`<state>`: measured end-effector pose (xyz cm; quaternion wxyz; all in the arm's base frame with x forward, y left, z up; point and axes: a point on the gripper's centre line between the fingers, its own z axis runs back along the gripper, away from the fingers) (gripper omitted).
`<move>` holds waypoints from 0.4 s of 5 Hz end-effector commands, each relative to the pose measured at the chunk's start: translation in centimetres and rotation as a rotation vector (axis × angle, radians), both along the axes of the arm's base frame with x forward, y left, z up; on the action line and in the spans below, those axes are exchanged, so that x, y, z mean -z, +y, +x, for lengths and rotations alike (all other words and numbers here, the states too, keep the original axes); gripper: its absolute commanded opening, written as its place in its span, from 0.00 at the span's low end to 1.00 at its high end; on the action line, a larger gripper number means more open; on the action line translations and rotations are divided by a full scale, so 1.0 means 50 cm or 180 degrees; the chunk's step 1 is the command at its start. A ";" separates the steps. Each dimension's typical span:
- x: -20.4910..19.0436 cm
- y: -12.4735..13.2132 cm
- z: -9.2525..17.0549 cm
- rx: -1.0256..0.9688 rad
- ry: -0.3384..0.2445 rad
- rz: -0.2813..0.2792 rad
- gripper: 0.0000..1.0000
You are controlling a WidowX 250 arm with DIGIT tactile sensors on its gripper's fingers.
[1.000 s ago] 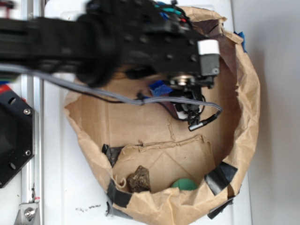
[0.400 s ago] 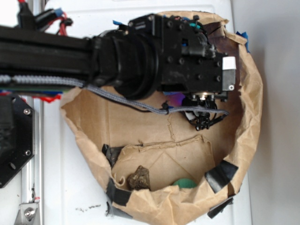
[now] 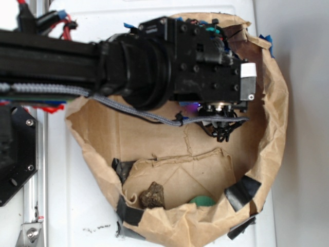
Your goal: Grab the blue sponge.
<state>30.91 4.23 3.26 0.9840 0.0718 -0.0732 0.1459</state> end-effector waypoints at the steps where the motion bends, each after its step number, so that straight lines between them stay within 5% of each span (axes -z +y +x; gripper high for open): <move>1: -0.041 0.005 0.006 -0.0024 -0.0148 0.0033 0.00; 2: -0.073 0.004 0.000 -0.0044 -0.0130 0.0015 0.00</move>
